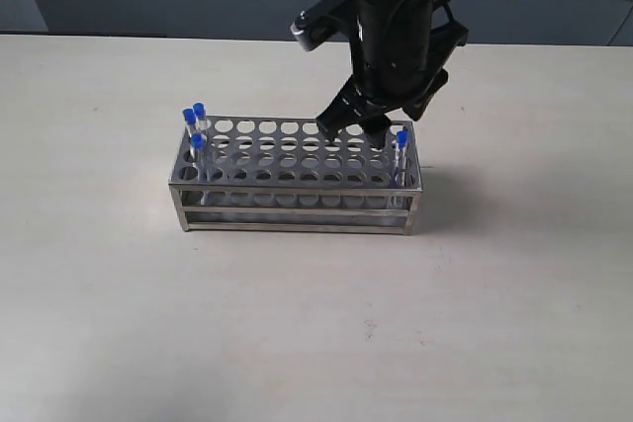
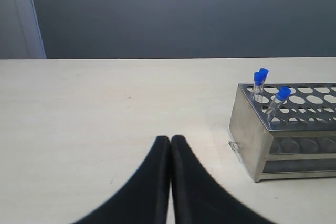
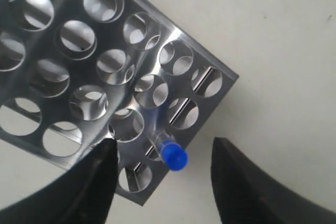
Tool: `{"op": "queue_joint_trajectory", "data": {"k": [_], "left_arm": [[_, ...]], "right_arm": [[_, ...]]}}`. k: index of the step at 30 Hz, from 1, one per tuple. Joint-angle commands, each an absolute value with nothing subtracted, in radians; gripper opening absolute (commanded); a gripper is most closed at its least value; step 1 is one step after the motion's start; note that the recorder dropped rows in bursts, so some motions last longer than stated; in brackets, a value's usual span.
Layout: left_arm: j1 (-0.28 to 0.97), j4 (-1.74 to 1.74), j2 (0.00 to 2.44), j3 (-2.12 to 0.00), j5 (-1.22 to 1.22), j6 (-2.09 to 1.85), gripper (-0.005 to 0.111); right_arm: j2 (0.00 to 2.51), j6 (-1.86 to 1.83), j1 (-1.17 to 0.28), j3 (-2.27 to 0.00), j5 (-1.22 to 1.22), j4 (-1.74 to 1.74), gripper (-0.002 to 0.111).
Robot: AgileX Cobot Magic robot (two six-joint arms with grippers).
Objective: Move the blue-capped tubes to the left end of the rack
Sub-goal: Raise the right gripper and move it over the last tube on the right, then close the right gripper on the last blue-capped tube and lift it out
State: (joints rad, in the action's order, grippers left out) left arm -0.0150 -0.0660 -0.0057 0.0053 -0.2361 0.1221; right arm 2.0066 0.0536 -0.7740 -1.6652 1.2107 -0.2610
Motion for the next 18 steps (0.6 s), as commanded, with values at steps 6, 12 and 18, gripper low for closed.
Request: {"op": "queue_joint_trajectory", "data": {"k": [6,12,18], "left_arm": [[-0.005,-0.068,0.0,0.0,-0.231,0.123,0.001],[-0.005,-0.068,0.0,0.0,-0.231,0.123,0.001],[-0.005,-0.068,0.0,0.0,-0.231,0.123,0.001]], "right_arm": [[2.034,0.057,-0.768,-1.659,1.22,-0.291,0.027],[2.034,0.057,-0.768,-1.659,1.221,-0.291,0.0],[2.031,0.057,-0.768,-1.659,1.221,-0.291,0.0]]}}
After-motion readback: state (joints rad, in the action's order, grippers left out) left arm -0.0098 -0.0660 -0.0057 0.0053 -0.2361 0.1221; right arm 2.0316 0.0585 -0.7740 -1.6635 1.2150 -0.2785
